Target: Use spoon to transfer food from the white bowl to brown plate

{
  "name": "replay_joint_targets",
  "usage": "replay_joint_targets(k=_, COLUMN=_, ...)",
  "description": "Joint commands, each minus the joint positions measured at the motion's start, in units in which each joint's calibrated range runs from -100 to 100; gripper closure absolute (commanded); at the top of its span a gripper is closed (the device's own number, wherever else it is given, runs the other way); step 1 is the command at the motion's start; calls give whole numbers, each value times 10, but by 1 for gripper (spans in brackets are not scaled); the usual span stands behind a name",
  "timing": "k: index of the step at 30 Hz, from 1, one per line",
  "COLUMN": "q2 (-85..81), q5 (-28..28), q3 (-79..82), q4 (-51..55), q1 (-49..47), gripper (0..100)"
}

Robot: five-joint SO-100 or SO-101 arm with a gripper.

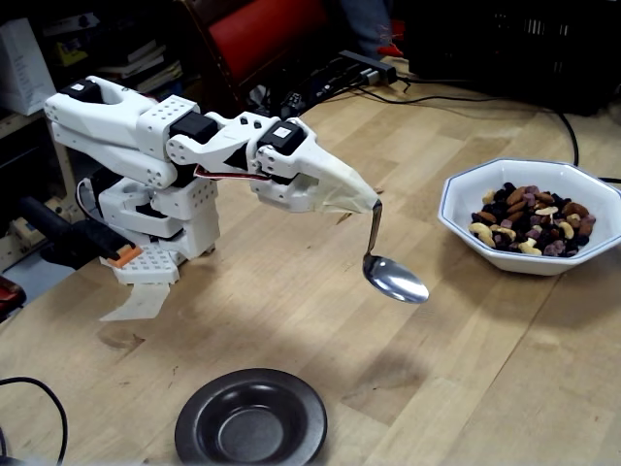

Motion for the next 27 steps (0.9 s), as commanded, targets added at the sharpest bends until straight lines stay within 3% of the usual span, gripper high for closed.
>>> replay_joint_targets(k=1, q2=2, q5=-23, q3=-18, q4=-15, q1=-5, gripper=96)
replay_joint_targets(k=10, q2=15, q5=-36, q3=-96, q4=-14, q1=-5, gripper=96)
replay_joint_targets(k=16, q2=129, q5=-36, q3=-106, q4=-24, q1=-5, gripper=96)
replay_joint_targets(k=27, q2=362, q5=-35, q3=-107, q4=-337, q1=-5, gripper=96)
